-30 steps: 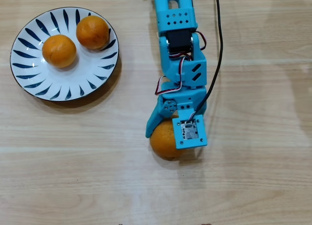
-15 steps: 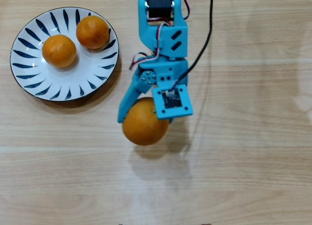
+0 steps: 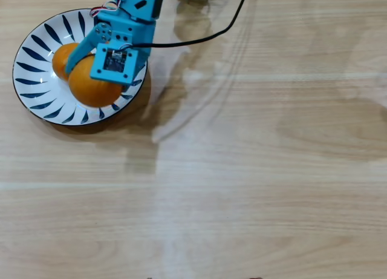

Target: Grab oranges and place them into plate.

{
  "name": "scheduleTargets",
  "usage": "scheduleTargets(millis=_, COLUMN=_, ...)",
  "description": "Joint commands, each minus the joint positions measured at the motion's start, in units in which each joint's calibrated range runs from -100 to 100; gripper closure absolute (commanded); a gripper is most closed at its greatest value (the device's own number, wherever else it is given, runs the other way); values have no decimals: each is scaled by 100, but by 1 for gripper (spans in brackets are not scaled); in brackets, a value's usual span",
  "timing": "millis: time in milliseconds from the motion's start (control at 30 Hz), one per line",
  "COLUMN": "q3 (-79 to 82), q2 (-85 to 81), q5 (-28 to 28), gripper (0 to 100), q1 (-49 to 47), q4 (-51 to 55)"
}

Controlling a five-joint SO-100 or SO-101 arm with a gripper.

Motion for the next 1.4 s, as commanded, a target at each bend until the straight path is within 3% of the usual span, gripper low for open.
scheduleTargets(millis=0, q3=441, q2=-627, q5=75, gripper=67, q1=243, q4=-157)
scheduleTargets(millis=200, q3=559, q2=-644, q5=49, gripper=66, q1=203, q4=-157)
scheduleTargets(millis=433, q3=559, q2=-686, q5=23, gripper=40, q1=17, q4=-131)
scheduleTargets(millis=567, q3=532, q2=-703, q5=23, gripper=39, q1=-55, q4=-123)
scheduleTargets(millis=733, q3=495, q2=-1024, q5=164, gripper=53, q1=-241, q4=-105)
scheduleTargets(millis=967, q3=604, q2=-2090, q5=1068, gripper=100, q1=-749, q4=-71)
scheduleTargets(millis=1033, q3=658, q2=-2411, q5=1528, gripper=95, q1=-1023, q4=92)
scheduleTargets(millis=1233, q3=1048, q2=-3763, q5=2469, gripper=98, q1=-1652, q4=1553)
scheduleTargets(millis=1367, q3=1908, q2=-5040, q5=3206, gripper=98, q1=-2055, q4=1854)
